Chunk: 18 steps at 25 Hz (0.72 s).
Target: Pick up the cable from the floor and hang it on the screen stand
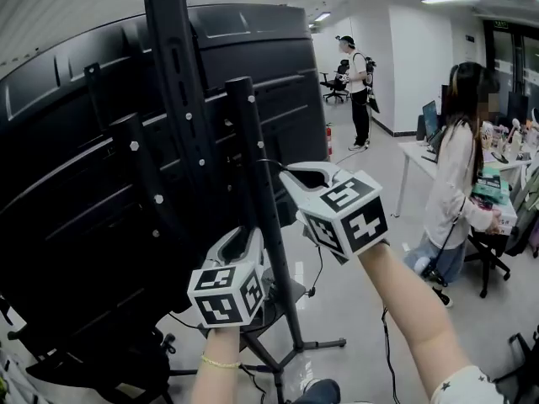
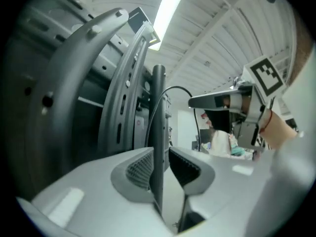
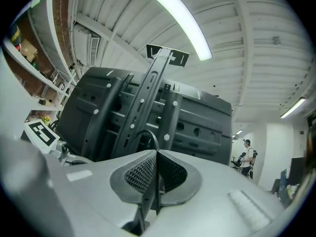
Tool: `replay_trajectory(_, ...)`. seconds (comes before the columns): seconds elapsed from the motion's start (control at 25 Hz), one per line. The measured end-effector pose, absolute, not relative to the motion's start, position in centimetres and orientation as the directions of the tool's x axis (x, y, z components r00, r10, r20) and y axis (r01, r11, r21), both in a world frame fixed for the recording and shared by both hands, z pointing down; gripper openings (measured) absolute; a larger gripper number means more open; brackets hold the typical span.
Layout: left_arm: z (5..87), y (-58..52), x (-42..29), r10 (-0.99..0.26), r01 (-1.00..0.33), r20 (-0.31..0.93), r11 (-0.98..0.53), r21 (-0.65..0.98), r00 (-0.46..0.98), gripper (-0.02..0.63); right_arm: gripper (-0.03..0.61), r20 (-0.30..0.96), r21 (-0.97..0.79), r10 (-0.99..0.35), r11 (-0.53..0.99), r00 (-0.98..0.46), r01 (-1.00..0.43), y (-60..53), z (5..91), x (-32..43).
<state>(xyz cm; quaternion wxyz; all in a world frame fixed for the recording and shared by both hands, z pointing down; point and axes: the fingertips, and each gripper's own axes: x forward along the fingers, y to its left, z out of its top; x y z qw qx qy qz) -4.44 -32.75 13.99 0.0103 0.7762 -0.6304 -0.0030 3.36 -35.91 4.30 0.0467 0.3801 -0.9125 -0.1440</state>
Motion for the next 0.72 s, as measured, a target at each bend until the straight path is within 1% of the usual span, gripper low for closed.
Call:
replay_trajectory(0.2,7.1,-34.8,-4.8,-0.982,-0.985,-0.078,-0.166,-0.041,0.169,0.096,0.011,-0.079,0.285,-0.682,0.684,-0.727,-0.672,-39.2,-2.2,3.0)
replay_trajectory(0.36,1.6,-36.2,-5.6,-0.975,-0.99,-0.173,-0.128,-0.061,0.137,0.095,0.009,-0.139,0.284,-0.666,0.682,-0.733,-0.673,-42.1,-7.3,2.4)
replay_trajectory(0.52,-2.1,-37.5,-5.5,-0.961,-0.99,-0.248,-0.104,-0.096,0.125,0.092,0.01,-0.185,0.294,-0.657,0.673,-0.731,-0.679,-44.6,-10.9,1.7)
replay_trajectory(0.6,-3.2,-38.1,-5.6,-0.956,-0.991,-0.27,-0.094,-0.098,0.118,0.092,0.009,-0.187,0.286,-0.659,0.673,-0.729,-0.682,-45.8,-11.7,1.3)
replay_trajectory(0.72,-3.8,-39.0,-5.7,-0.956,-0.992,-0.273,-0.086,-0.096,0.109,0.092,0.009,-0.16,0.272,-0.661,0.685,-0.733,-0.676,-47.8,-11.3,0.9)
